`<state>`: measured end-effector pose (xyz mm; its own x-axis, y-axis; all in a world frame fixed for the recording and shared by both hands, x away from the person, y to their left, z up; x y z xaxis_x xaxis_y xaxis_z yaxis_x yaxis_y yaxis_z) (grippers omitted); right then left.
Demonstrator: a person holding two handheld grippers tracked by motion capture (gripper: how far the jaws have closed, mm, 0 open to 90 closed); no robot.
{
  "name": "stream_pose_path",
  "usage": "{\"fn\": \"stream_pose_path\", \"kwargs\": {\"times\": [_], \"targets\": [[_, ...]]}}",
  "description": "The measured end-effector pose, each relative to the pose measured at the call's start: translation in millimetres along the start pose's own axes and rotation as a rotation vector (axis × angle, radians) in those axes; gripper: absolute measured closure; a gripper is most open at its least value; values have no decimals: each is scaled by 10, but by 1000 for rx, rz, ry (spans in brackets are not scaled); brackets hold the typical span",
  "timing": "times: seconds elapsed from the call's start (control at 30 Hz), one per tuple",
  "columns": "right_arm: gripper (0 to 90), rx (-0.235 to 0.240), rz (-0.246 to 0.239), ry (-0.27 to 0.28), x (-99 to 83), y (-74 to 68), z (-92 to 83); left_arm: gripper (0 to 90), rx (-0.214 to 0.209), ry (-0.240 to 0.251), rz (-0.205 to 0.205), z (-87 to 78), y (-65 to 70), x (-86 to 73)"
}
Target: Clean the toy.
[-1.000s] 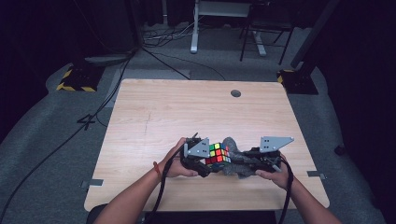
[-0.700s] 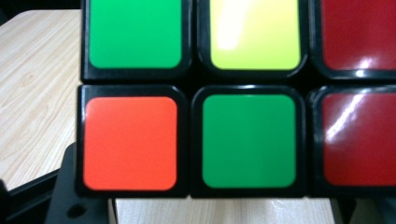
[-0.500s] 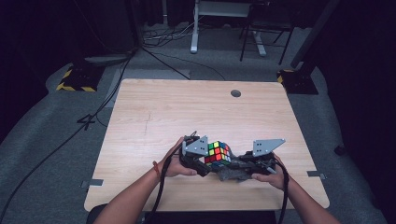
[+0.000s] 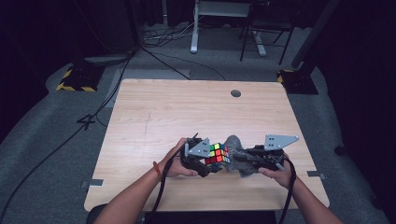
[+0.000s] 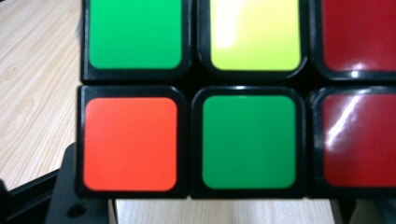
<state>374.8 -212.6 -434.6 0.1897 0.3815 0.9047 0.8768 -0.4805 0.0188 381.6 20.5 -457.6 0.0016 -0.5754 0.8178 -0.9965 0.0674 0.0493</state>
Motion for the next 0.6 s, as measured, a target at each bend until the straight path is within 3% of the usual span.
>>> {"fn": "stream_pose_path", "kwargs": {"times": [0.13,0.2,0.3,0.4,0.6], "targets": [[780,49,-33,-25,-12,-69,38,339,25,11,-2,-32,-15,1],[780,77,-39,-41,-21,-85,51,338,17,29,-9,-55,-17,5],[779,58,-65,-79,-49,-113,99,339,-12,16,5,-42,2,17],[779,27,-54,-71,-39,-94,114,338,10,-25,20,15,19,8],[779,-21,-14,-34,-37,9,32,339,50,-58,-5,6,-44,-38]]}}
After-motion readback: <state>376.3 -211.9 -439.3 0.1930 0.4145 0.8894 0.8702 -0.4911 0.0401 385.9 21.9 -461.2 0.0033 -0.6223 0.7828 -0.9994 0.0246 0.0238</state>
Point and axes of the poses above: each handheld gripper's, and its own axes: z roughly forward along the jaws, x roughly out of its top, y roughly to its right, the point moved 3 cm from there along z, roughly forward along the jaws, and after that the axes turned 13 degrees about -x, right-handed, at the moved point
